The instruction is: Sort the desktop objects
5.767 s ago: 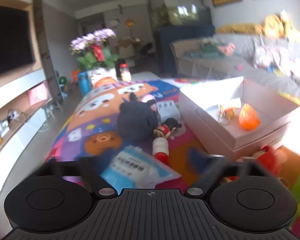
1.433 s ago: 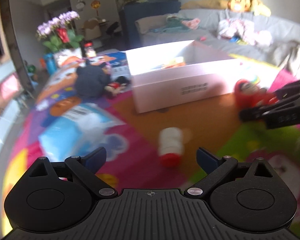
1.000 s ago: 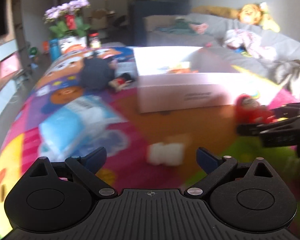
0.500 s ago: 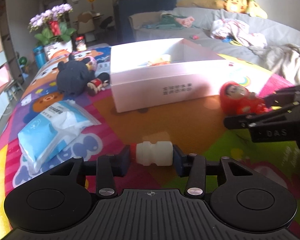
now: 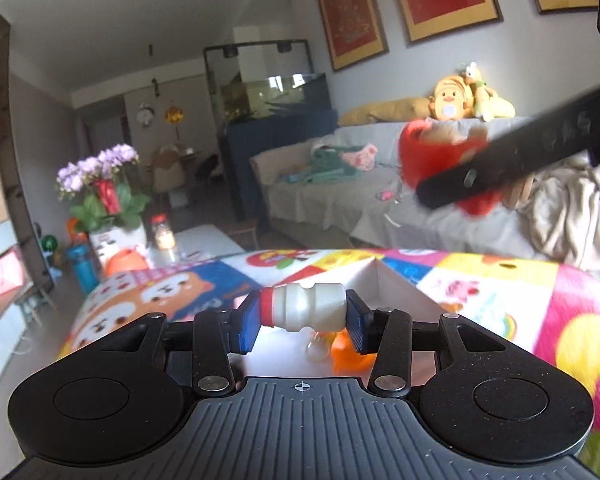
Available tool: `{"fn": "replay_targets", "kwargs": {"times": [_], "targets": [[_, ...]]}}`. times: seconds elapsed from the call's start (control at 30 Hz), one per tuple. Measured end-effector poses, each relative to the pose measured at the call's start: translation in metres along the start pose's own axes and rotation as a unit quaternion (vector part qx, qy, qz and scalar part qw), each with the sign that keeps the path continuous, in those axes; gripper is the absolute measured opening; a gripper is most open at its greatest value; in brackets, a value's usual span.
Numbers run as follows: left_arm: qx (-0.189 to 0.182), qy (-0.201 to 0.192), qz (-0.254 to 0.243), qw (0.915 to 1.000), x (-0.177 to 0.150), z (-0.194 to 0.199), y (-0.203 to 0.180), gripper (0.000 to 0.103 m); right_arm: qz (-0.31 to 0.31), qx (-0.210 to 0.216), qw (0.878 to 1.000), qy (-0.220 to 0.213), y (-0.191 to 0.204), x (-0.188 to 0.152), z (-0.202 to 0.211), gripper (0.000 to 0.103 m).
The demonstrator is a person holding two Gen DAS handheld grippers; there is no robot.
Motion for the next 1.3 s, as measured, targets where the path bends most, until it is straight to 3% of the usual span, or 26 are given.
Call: {"fn": "replay_targets", "kwargs": {"times": [0.07, 0.13, 0.2, 0.27, 0.37, 0.5, 0.6, 0.77, 0.83, 0.9, 0.93, 1.0, 1.13, 1.2, 1.3], "targets": [[0.004, 0.014, 0.011, 0.9998, -0.003, -0.022, 0.002, 0.052, -0.006, -0.008, 1.0, 0.023, -0.005, -0.004, -0.026, 0.051], [0.018, 0.033, 0.024, 0.999, -0.012, -0.032, 0.008, 0.06, -0.008, -0.035, 0.999, 0.032, -0.014, -0.01, -0.047, 0.052], [0.015, 0.044, 0.049, 0.9977, -0.026, -0.029, 0.014, 0.083, -0.022, -0.042, 0.998, 0.034, -0.023, -0.014, -0.054, 0.056], [0.012, 0.055, 0.061, 0.9965, -0.044, -0.022, 0.022, 0.09, -0.034, -0.039, 0.998, 0.028, -0.031, -0.016, -0.053, 0.062], [0.001, 0.082, 0.078, 0.9935, -0.068, -0.02, 0.026, 0.092, -0.022, -0.053, 0.998, 0.013, -0.037, -0.021, -0.049, 0.069], [-0.048, 0.109, 0.139, 0.9831, -0.084, -0.036, 0.031, 0.092, -0.018, -0.053, 0.998, 0.019, -0.037, -0.025, -0.05, 0.071], [-0.077, 0.101, 0.165, 0.978, -0.085, -0.036, 0.025, 0.095, -0.009, -0.047, 0.999, 0.024, -0.029, -0.022, -0.051, 0.071], [-0.15, 0.081, 0.161, 0.9722, -0.083, -0.016, 0.01, 0.095, 0.01, -0.003, 0.999, 0.054, 0.006, 0.0, -0.076, 0.073], [-0.116, 0.067, 0.138, 0.9813, -0.084, -0.003, 0.012, 0.096, 0.012, 0.018, 0.996, 0.083, 0.024, 0.014, -0.104, 0.075], [-0.034, 0.064, 0.109, 0.9914, -0.088, 0.006, 0.018, 0.097, 0.001, 0.03, 0.993, 0.117, 0.042, 0.026, -0.138, 0.08], [0.007, 0.063, 0.095, 0.9935, -0.09, 0.011, 0.023, 0.097, -0.009, 0.034, 0.99, 0.137, 0.051, 0.031, -0.159, 0.081], [0.055, 0.057, 0.087, 0.9931, -0.095, 0.02, 0.036, 0.098, -0.028, 0.038, 0.982, 0.18, 0.066, 0.042, -0.203, 0.083], [0.098, 0.059, 0.113, 0.987, -0.103, 0.031, 0.07, 0.1, -0.037, -0.014, 0.976, 0.215, 0.084, 0.048, -0.288, 0.084], [0.123, 0.071, 0.116, 0.9831, -0.109, 0.032, 0.082, 0.1, -0.039, -0.046, 0.974, 0.221, 0.084, 0.046, -0.32, 0.071], [0.125, 0.081, 0.134, 0.9798, -0.119, 0.035, 0.095, 0.1, -0.088, -0.065, 0.964, 0.241, 0.071, 0.042, -0.355, 0.07]]}}
Point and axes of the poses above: each gripper's, at about its wrist camera, not at the fingertips, and z roughly against the way its jaws point, y to its left, x to its top, the point moved 4 cm from there along -z, roughly the way its jaws point, and after that the axes turned 4 degrees about -z, right-handed, at the moved point
